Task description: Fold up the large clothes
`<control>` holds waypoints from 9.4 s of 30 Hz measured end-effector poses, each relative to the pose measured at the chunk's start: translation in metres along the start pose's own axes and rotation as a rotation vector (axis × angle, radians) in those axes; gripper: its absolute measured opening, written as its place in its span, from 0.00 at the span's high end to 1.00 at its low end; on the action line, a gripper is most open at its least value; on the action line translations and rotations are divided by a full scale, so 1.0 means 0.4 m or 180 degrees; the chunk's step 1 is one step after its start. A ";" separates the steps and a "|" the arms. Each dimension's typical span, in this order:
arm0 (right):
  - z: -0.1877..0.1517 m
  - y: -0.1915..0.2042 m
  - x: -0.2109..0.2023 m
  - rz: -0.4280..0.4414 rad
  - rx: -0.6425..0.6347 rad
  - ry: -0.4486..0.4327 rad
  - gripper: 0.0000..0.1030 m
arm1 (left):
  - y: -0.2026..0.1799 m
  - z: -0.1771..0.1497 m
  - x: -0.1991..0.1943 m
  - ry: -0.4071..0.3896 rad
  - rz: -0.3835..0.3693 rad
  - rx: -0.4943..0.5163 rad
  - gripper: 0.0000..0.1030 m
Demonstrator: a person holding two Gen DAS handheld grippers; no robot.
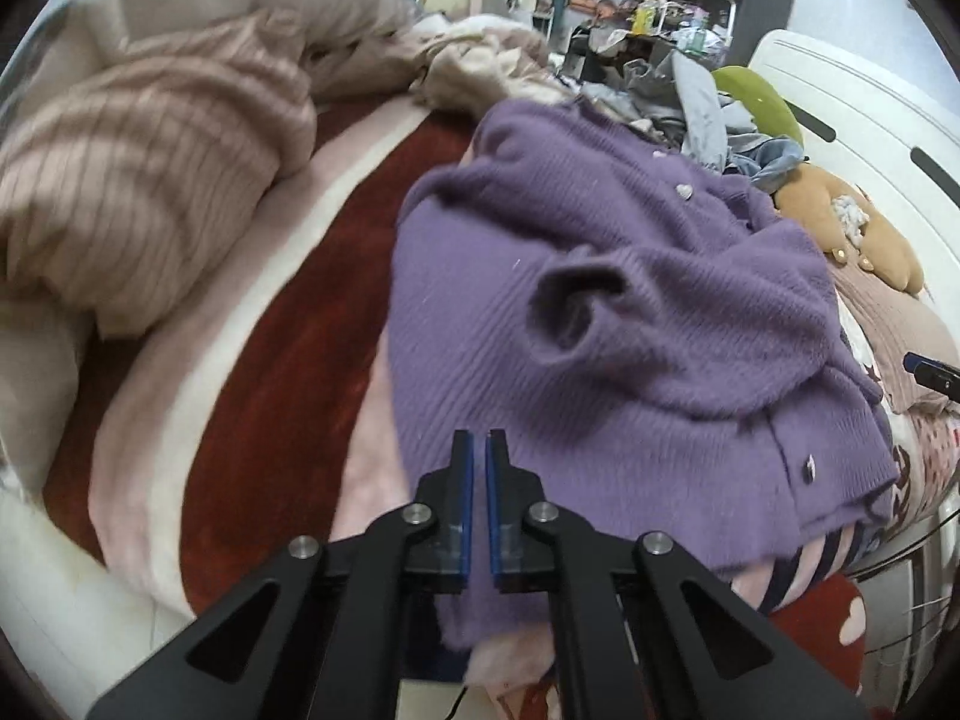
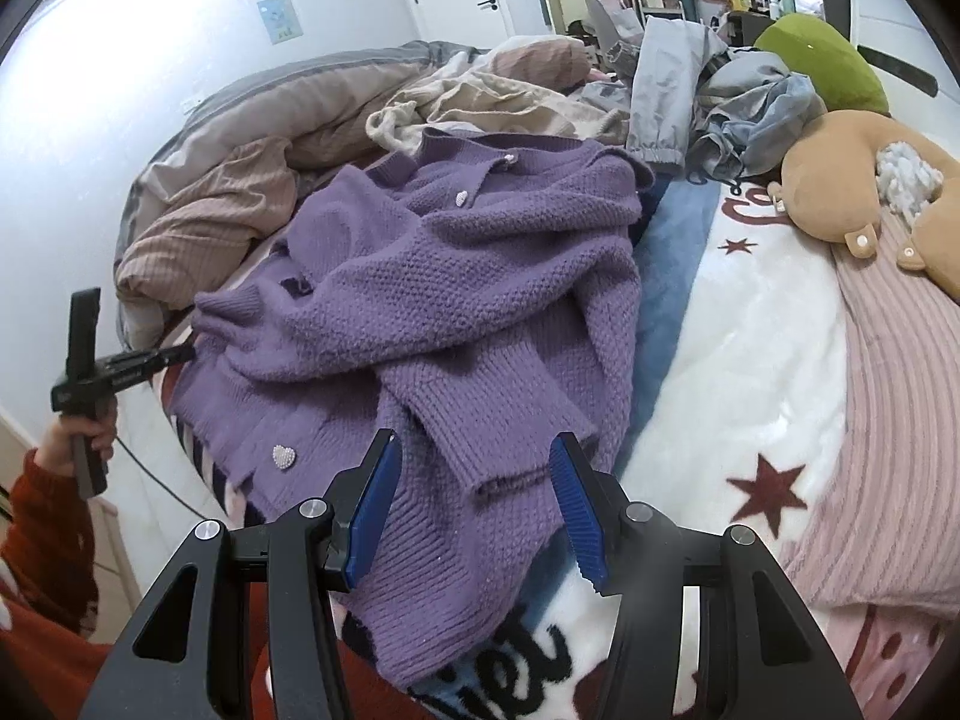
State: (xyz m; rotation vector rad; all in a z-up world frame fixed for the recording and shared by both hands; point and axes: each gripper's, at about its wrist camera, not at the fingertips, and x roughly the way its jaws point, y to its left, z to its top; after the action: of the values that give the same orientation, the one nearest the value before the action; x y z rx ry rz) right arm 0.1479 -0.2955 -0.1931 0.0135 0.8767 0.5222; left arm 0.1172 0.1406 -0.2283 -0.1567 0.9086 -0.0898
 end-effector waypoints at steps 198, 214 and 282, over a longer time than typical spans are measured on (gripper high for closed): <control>0.382 -0.312 0.386 0.0995 0.0856 0.0355 0.67 | -0.010 0.530 0.354 0.0294 -0.0801 -0.0492 0.38; 0.365 -0.193 0.168 0.0555 0.0302 0.0063 0.30 | -0.011 0.480 0.143 -0.0057 -0.0605 -0.0212 0.26; 0.132 -0.037 0.025 0.0086 -0.0060 -0.0132 0.94 | -0.582 0.272 0.050 -0.0687 -0.1169 0.1035 0.58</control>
State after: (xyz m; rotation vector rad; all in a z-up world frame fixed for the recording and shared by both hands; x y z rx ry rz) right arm 0.1983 -0.2937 -0.1695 0.0189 0.8321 0.5535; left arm 0.2129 -0.0809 -0.1375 -0.0274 0.6314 -0.5487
